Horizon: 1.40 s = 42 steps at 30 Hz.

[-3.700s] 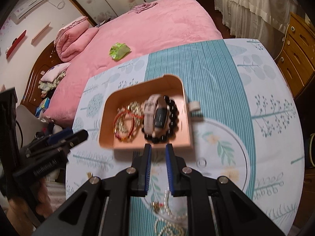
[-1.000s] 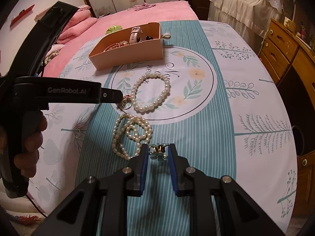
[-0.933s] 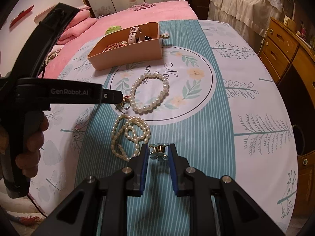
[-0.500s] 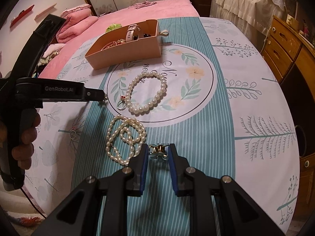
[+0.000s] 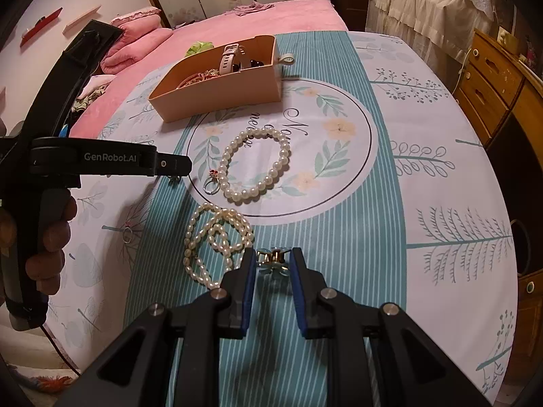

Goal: Organize jewelry
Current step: 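Lower the right tool onto the flower clasp of the pearl necklace, then carry the blue flower brooch in the left tool into the box while the right carries the gold charm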

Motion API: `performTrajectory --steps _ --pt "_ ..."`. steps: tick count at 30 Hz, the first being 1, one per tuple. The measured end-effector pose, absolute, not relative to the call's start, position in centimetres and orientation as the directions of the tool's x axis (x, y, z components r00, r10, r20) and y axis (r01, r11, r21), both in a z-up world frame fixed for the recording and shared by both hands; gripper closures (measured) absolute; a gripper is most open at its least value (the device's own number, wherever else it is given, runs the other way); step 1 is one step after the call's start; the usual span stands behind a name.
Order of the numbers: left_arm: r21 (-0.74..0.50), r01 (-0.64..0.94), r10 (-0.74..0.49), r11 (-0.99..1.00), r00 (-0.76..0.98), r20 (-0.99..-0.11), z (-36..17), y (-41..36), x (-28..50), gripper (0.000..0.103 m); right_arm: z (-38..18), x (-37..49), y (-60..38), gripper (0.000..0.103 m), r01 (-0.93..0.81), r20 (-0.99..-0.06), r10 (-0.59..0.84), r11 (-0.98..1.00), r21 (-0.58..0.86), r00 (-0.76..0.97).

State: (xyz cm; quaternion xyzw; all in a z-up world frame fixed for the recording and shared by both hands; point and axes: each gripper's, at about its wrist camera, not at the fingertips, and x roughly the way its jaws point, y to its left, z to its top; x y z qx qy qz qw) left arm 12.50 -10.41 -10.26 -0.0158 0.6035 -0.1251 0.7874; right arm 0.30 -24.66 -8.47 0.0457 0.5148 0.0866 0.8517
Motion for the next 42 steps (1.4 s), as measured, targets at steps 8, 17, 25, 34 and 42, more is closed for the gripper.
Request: performTrajectory --steps 8,17,25,34,42 --pt "-0.140 0.144 -0.171 0.980 0.237 -0.956 -10.3 -10.0 12.8 0.087 -8.6 0.1 -24.9 0.083 -0.092 -0.870 0.193 0.981 0.170 0.454" --pt "-0.156 0.110 -0.178 0.982 0.235 -0.956 -9.1 -8.8 12.7 0.088 -8.0 0.5 -25.3 0.083 -0.076 -0.865 0.203 0.979 0.189 0.459" --pt "-0.130 0.106 -0.157 0.986 0.316 -0.936 -4.3 -8.0 15.3 0.088 -4.5 4.3 -25.5 0.083 -0.081 -0.823 0.255 0.965 0.249 0.508" --pt "-0.097 0.069 -0.117 0.993 0.402 -0.908 -2.8 -7.0 20.6 0.088 -1.3 12.2 -24.9 0.083 -0.123 -0.752 0.325 0.942 0.313 0.574" --pt "-0.068 0.063 -0.088 0.996 0.417 -0.905 -4.4 -7.8 23.8 0.087 -2.3 17.8 -23.3 0.083 -0.150 -0.759 0.336 0.940 0.306 0.558"
